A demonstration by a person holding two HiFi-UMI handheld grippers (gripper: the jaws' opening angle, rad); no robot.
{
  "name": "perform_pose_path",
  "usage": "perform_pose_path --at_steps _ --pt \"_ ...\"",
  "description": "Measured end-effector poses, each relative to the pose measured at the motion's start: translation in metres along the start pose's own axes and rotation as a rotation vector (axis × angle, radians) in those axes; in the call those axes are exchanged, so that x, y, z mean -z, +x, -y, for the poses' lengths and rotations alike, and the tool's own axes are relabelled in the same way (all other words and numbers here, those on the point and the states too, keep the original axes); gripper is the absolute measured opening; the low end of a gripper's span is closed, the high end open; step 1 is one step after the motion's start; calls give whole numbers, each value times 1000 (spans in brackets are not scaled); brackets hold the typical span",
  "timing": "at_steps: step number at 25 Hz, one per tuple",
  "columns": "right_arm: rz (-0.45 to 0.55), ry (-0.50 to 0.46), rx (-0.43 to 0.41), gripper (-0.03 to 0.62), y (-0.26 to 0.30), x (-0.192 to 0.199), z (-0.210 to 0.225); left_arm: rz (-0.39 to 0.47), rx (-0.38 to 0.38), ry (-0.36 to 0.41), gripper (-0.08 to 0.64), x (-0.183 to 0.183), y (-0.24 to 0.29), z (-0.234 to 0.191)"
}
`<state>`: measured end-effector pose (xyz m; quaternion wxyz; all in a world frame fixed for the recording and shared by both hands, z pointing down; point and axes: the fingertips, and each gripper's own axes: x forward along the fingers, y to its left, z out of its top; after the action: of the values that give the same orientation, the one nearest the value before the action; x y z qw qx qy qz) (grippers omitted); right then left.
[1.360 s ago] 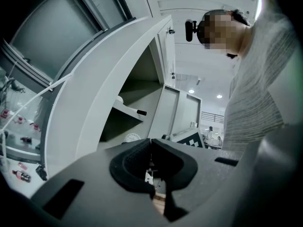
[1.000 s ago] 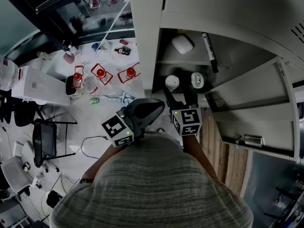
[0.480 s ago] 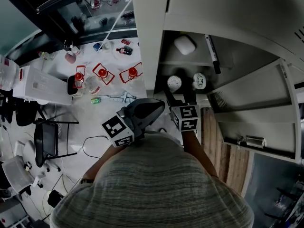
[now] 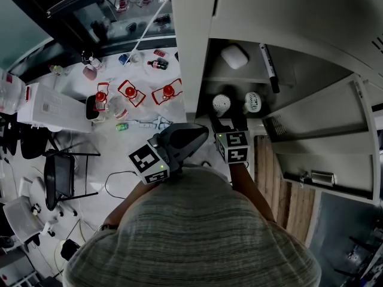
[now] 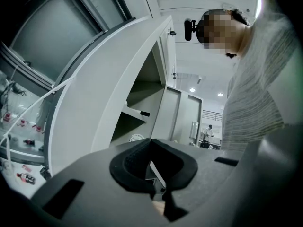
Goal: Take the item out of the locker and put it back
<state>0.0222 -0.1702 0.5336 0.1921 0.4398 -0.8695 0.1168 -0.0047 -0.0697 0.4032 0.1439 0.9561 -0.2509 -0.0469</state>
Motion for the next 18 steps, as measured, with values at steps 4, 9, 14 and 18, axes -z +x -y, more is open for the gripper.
perform_pose_path --at_steps 4,9,14,18 --pt "38 -11 5 258 -8 -16 0 -1 10 1 8 -1 1 1" --pt "123 -22 16 258 -26 -45 -1 -2 22 0 8 -1 3 3" --pt "217 -17 26 258 -49 -74 -2 0 28 -1 8 -1 6 4" --pt "254 -19 20 258 -62 -87 -5 1 30 -2 9 0 8 6"
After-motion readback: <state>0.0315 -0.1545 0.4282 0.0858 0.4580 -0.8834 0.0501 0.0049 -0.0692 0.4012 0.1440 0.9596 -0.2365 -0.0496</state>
